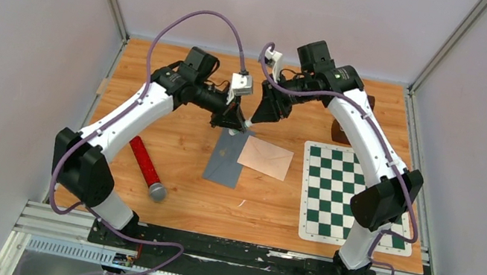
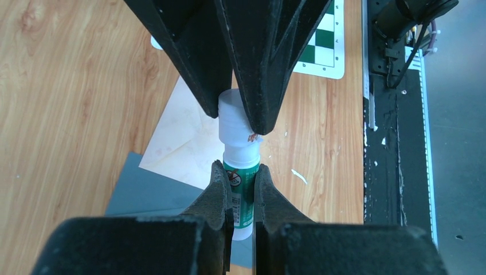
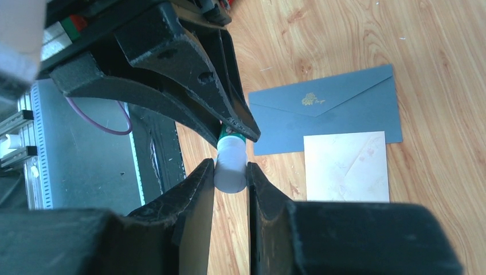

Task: Place the letter into the envelope and seal it
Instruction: Close the solid glue cap on the solid glue, then place the solid glue at the center of the board.

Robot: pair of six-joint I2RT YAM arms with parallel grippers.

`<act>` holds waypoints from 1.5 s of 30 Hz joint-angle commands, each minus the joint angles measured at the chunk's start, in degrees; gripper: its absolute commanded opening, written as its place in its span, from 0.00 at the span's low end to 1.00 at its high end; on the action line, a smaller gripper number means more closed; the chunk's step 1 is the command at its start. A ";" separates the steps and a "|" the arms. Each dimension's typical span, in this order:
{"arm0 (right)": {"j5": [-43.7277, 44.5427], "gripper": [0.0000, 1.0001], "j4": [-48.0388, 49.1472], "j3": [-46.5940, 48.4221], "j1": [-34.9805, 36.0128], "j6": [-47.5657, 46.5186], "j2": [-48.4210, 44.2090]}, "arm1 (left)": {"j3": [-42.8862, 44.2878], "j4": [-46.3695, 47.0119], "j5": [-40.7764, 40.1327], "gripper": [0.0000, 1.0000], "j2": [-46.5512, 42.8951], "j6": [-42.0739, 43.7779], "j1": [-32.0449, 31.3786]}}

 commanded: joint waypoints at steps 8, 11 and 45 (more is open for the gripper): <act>-0.73 0.00 -1.98 0.69 0.87 -2.45 0.34 | 5.07 4.56 1.85 0.00 -0.77 0.58 -0.48; 0.02 0.00 0.71 -0.76 0.87 -0.43 -0.68 | 4.96 5.21 2.94 0.00 -0.80 -1.05 -0.48; 9.23 0.26 3.62 -3.06 2.32 4.91 -1.15 | 4.40 3.08 -8.13 0.00 -1.88 3.95 -2.19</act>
